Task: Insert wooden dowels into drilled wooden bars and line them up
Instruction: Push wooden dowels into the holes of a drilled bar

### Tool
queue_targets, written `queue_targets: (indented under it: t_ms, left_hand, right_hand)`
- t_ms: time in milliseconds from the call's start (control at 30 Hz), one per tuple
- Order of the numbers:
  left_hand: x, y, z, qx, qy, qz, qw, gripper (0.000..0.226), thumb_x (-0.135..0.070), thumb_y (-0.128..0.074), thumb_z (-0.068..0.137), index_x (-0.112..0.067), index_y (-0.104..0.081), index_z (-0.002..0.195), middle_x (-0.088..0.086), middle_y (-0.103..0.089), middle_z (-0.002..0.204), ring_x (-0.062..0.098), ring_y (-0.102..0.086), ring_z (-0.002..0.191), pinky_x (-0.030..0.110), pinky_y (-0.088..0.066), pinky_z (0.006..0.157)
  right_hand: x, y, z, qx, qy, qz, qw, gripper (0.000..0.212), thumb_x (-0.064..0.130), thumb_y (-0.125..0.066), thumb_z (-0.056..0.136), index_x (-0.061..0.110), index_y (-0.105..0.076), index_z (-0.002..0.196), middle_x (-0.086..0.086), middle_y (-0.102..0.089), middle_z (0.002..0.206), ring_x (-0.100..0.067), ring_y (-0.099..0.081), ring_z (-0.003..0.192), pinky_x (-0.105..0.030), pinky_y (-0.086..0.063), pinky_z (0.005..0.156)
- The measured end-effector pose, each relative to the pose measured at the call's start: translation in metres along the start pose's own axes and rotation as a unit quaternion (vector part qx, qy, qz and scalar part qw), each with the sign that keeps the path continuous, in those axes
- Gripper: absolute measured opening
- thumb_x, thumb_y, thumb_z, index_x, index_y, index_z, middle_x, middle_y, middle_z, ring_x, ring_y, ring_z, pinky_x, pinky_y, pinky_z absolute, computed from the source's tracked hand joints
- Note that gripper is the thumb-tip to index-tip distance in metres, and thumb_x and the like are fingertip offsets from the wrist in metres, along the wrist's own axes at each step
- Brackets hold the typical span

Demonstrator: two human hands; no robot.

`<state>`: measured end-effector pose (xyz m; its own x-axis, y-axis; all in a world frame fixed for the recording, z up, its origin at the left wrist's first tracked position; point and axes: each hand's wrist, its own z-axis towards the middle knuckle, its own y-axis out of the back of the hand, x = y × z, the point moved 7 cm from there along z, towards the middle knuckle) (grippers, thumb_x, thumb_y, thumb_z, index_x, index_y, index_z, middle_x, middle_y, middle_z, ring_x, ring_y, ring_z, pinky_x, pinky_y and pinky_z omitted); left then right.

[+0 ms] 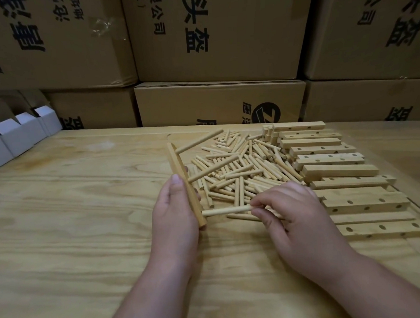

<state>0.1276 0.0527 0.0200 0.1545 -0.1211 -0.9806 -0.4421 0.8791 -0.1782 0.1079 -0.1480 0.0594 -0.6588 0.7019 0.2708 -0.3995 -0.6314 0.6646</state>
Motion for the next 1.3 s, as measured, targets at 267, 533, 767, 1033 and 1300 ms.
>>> queue_targets:
  t_ms: [267, 533, 767, 1033, 1300]
  left_hand:
    - [-0.003, -0.004, -0.003, 0.029, -0.011, 0.012, 0.999, 0.041, -0.051, -0.041, 0.104, -0.041, -0.074, 0.083, -0.01, -0.062, 0.062, 0.005, -0.055, 0.054, 0.026, -0.047, 0.049]
    - [-0.005, -0.007, -0.004, 0.034, -0.018, 0.0, 0.999, 0.048, -0.047, -0.044, 0.105, -0.03, -0.07, 0.069, -0.007, -0.06, 0.057, 0.008, -0.055, 0.05, 0.021, -0.045, 0.043]
    - [-0.004, -0.012, -0.006, 0.06, -0.02, -0.014, 0.998, 0.043, -0.046, -0.046, 0.104, -0.024, -0.067, 0.074, 0.0, -0.058, 0.064, 0.011, -0.054, 0.051, 0.025, -0.045, 0.041]
    - [0.007, -0.022, -0.003, 0.092, 0.051, -0.148, 0.983, 0.027, -0.039, -0.051, 0.103, -0.017, -0.067, 0.103, 0.001, -0.074, 0.08, 0.017, -0.071, 0.064, 0.028, -0.053, 0.048]
    - [0.009, -0.028, -0.003, 0.138, 0.062, -0.198, 0.968, 0.021, -0.031, -0.054, 0.101, -0.018, -0.057, 0.117, 0.008, -0.078, 0.102, 0.03, -0.077, 0.09, 0.034, -0.06, 0.072]
  right_hand:
    - [0.003, 0.001, -0.002, -0.003, 0.002, 0.091, 0.996, 0.014, 0.025, -0.067, 0.092, 0.021, -0.074, 0.102, 0.016, -0.068, 0.094, -0.007, -0.061, 0.093, -0.027, -0.048, 0.085]
    - [-0.015, -0.003, -0.009, -0.048, -0.17, 0.255, 0.951, 0.023, 0.019, -0.075, 0.083, 0.036, -0.072, 0.099, 0.015, -0.071, 0.091, -0.01, -0.066, 0.084, -0.011, -0.049, 0.075]
    - [-0.01, -0.002, -0.008, -0.022, -0.175, 0.296, 0.939, 0.012, 0.038, -0.064, 0.084, 0.032, -0.074, 0.086, 0.008, -0.074, 0.076, -0.01, -0.069, 0.075, -0.017, -0.053, 0.07]
    - [-0.021, -0.002, -0.012, -0.071, -0.23, 0.356, 0.903, 0.031, 0.04, -0.067, 0.081, 0.025, -0.069, 0.109, -0.001, -0.074, 0.081, -0.005, -0.07, 0.074, -0.015, -0.053, 0.069]
    - [-0.019, -0.01, -0.003, 0.002, -0.291, 0.33, 0.898, 0.041, 0.038, -0.078, 0.073, 0.035, -0.068, 0.113, 0.008, -0.074, 0.091, -0.02, -0.067, 0.081, -0.032, -0.06, 0.073]
